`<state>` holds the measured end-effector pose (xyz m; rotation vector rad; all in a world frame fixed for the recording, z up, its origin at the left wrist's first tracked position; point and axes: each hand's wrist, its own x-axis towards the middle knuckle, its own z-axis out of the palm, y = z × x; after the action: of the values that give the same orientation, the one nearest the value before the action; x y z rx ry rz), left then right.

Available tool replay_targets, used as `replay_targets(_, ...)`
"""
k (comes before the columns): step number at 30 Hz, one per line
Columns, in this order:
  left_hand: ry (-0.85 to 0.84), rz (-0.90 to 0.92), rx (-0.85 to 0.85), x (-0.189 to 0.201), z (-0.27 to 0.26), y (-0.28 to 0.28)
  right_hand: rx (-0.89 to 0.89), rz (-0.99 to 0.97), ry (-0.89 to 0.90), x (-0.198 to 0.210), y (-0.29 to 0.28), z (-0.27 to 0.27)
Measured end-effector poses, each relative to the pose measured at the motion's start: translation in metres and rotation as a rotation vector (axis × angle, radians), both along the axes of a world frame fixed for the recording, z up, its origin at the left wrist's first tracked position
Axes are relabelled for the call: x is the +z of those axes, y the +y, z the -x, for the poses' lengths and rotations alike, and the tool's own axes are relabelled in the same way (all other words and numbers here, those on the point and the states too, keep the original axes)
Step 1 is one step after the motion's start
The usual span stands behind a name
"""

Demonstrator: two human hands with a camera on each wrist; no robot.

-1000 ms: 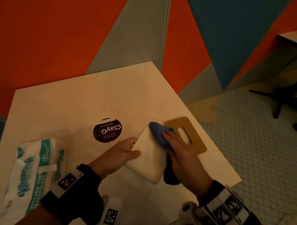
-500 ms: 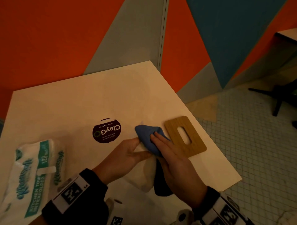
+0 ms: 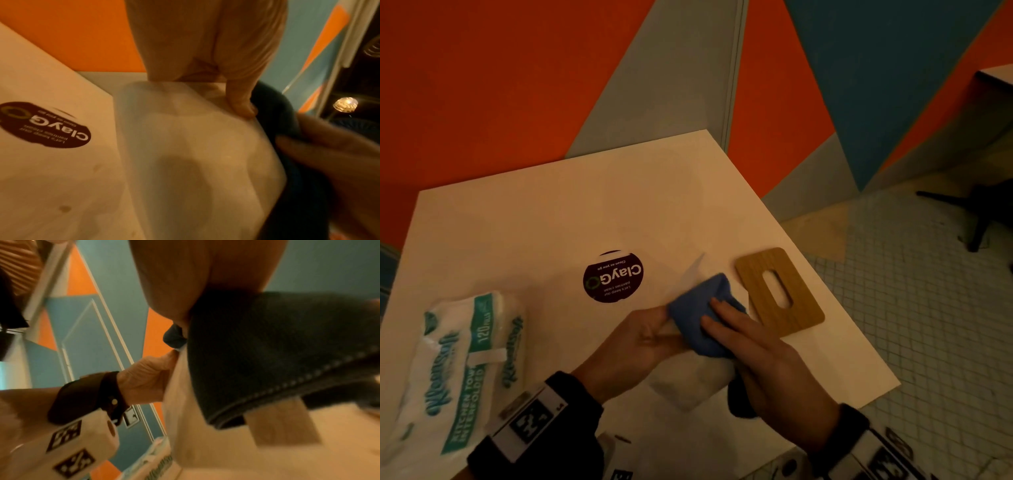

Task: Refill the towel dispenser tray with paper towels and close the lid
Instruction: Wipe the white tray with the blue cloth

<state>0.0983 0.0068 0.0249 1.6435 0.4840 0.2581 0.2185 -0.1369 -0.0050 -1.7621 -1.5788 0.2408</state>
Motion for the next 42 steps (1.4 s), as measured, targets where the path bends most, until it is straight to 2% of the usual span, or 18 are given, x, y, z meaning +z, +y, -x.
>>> replay_targets(4, -0.034, 0.000, 0.022, 0.003, 0.003, 0.004, 0.041, 0.017, 0.007, 0.006, 0.003, 0.000)
replay_targets(8, -0.016, 0.010, 0.067, -0.001, 0.011, 0.009, 0.041, 0.021, 0.213, -0.009, -0.028, -0.004)
replay_targets(11, -0.017, 0.052, 0.067, -0.003, 0.014, 0.007, 0.028, 0.046, 0.201, -0.008, -0.019, 0.003)
replay_targets(15, -0.030, 0.059, 0.042, 0.000, 0.012, 0.006, 0.059, -0.018, 0.215, -0.002, 0.000, 0.011)
replay_targets(20, 0.008, 0.089, -0.015, -0.003, 0.017, 0.006, -0.118, -0.023, 0.518, -0.014, 0.000, -0.006)
replay_targets(22, 0.004, 0.090, -0.017, -0.004, 0.020, 0.006, -0.108, -0.020, 0.618, -0.011, -0.003, 0.000)
replay_targets(24, -0.012, 0.080, -0.010, -0.005, 0.021, 0.008, -0.015, 0.001, 0.673, 0.001, -0.008, 0.013)
replay_targets(27, -0.033, 0.067, -0.036, -0.004, 0.018, 0.008, 0.128, 0.009, 0.438, 0.012, -0.007, 0.017)
replay_targets(31, 0.005, 0.112, -0.087, -0.005, 0.014, 0.003, 0.048, 0.014, 0.323, 0.010, 0.034, -0.009)
replay_targets(33, 0.006, 0.112, -0.093, -0.005, 0.016, 0.003, -0.010, 0.051, 0.346, 0.002, 0.054, -0.029)
replay_targets(37, 0.007, 0.117, -0.098, -0.004, 0.020, 0.000, -0.201, 0.291, 0.429, -0.016, 0.062, -0.059)
replay_targets(40, 0.011, 0.148, -0.082, -0.006, 0.023, 0.000, -0.266, 0.369, 0.327, -0.018, 0.047, -0.051)
replay_targets(42, 0.009, 0.131, -0.051, -0.008, 0.026, 0.004, -0.208, 0.335, 0.315, -0.010, 0.030, -0.031)
